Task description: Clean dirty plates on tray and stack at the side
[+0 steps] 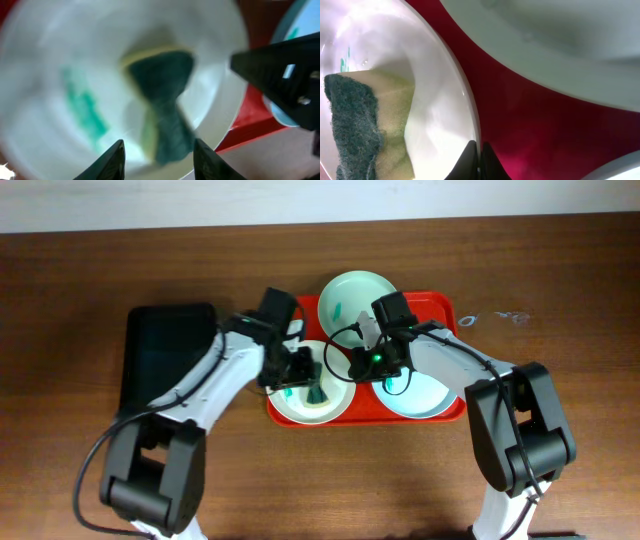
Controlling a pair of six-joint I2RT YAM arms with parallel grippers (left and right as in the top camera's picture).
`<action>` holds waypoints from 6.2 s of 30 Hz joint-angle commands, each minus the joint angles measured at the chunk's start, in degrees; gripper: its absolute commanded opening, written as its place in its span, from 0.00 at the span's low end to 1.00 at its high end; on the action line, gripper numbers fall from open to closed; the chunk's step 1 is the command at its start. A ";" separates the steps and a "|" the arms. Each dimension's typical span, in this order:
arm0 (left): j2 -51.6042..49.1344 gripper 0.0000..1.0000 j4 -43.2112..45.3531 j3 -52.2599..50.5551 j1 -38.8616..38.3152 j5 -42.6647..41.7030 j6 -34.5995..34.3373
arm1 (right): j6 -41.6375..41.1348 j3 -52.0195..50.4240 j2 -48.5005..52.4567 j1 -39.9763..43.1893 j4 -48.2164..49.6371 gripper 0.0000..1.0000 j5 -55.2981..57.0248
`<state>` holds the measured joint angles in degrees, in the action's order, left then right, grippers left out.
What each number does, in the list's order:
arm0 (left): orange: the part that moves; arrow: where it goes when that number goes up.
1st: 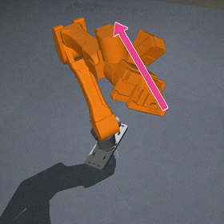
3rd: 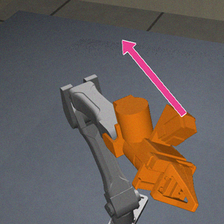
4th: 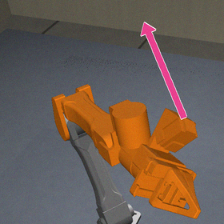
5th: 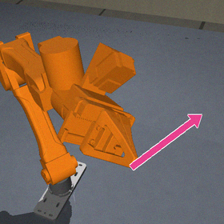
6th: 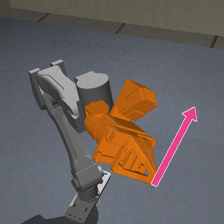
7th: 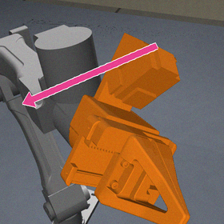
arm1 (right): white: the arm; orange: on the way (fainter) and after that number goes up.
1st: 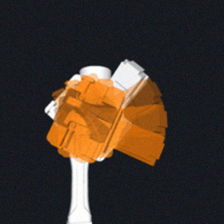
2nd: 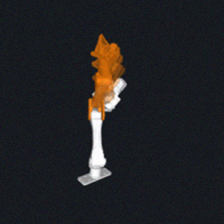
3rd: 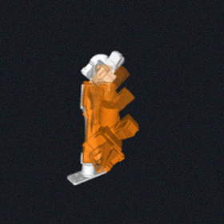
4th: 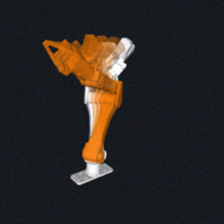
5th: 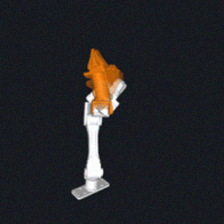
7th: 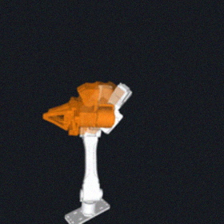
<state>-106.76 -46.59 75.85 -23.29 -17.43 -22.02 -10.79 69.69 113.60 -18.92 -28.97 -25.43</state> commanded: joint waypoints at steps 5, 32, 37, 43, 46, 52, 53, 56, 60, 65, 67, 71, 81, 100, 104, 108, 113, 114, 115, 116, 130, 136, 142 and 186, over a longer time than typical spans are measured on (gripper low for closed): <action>-0.72 0.39 2.69 -0.17 -2.14 4.81 -5.18 | -2.19 1.01 0.24 -0.28 -3.54 0.04 10.05; -8.00 0.12 9.49 -0.17 -7.34 8.57 -12.94 | -2.16 3.98 -0.52 -0.96 -7.72 0.04 10.51; -8.00 0.00 6.43 -0.17 -7.30 19.02 -12.92 | -2.14 3.93 -0.52 -0.94 -8.09 0.04 10.78; -7.98 0.00 0.66 -0.15 -7.23 33.90 -12.61 | -2.14 3.93 -0.52 -0.94 -8.15 0.04 10.97; -7.98 0.00 -0.90 0.46 -6.91 40.13 -11.32 | -2.14 3.93 -0.52 -0.94 -8.35 0.04 11.06; -7.98 0.00 -6.12 7.85 -5.33 38.40 -11.30 | -2.14 3.93 -0.52 -0.94 -8.35 0.04 11.13; -7.98 0.00 -6.10 9.38 -5.03 33.42 -11.28 | -2.14 3.93 -0.52 -0.94 -8.35 0.04 11.13; -8.00 0.00 -1.95 10.45 -4.76 15.04 -8.50 | -2.12 3.93 -0.52 -0.94 -8.35 0.04 11.13; -9.92 0.00 1.01 10.38 -4.76 7.34 -7.21 | -2.12 3.93 -0.52 -0.94 -8.44 0.04 11.13; -13.79 0.00 0.24 10.34 -4.66 10.32 -7.15 | -2.12 3.93 -0.52 -0.94 -8.57 0.04 11.13; -15.28 0.00 -0.59 10.34 -4.66 14.10 -7.21 | -2.10 3.93 -0.52 -0.94 -8.61 0.04 11.13; -16.15 0.00 -2.89 10.32 -4.66 26.23 -7.21 | -2.12 3.93 -0.52 -0.94 -8.61 0.04 11.13; -15.26 0.00 -8.63 13.57 -4.66 50.62 -7.26 | -1.68 4.20 -0.52 -0.94 -8.92 0.04 11.17; -5.25 0.00 -25.20 22.43 14.71 31.78 -9.60 | -1.53 27.04 -7.41 -12.87 -33.66 0.04 47.39; -5.25 0.00 -25.88 22.43 19.52 31.76 -6.38 | -1.51 32.26 -7.39 -19.23 -38.45 0.04 64.94; -5.25 0.00 -26.36 22.43 23.30 31.67 -6.38 | -1.49 33.62 -7.39 -25.62 -42.97 0.04 82.88; -5.25 0.00 -26.60 22.43 26.14 28.74 -6.38 | -0.44 33.62 -7.39 -32.04 -45.16 0.04 100.08; -5.25 0.00 -26.60 22.43 26.23 28.76 -6.38 | 1.68 33.62 -7.39 -33.14 -45.16 0.04 102.16; -5.25 0.00 -26.60 22.43 26.23 28.76 -6.38 | 3.23 33.62 -7.39 -33.81 -45.11 0.04 103.34; -5.25 0.00 -26.60 22.43 26.23 28.76 -6.38 | 5.70 33.62 -7.39 -34.99 -44.96 0.04 105.26; -5.25 0.00 -26.10 22.43 26.23 28.76 -6.40 | -4.92 30.77 -7.04 -24.02 -36.37 0.04 55.74; -5.25 0.00 -26.10 22.43 26.23 28.76 -6.40 | -4.48 30.45 -6.78 -5.55 -35.91 0.04 30.69; -5.25 0.00 -25.88 22.43 26.23 28.76 -6.40 | -1.03 25.70 -6.64 14.10 -31.45 0.04 15.87; -5.40 0.00 -23.52 20.74 26.18 27.23 -6.38 | -1.49 10.08 -3.21 53.57 -2.03 0.60 -6.84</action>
<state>-112.18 -70.24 97.06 2.87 10.24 -29.34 -13.34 76.64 113.21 35.90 -31.00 -24.51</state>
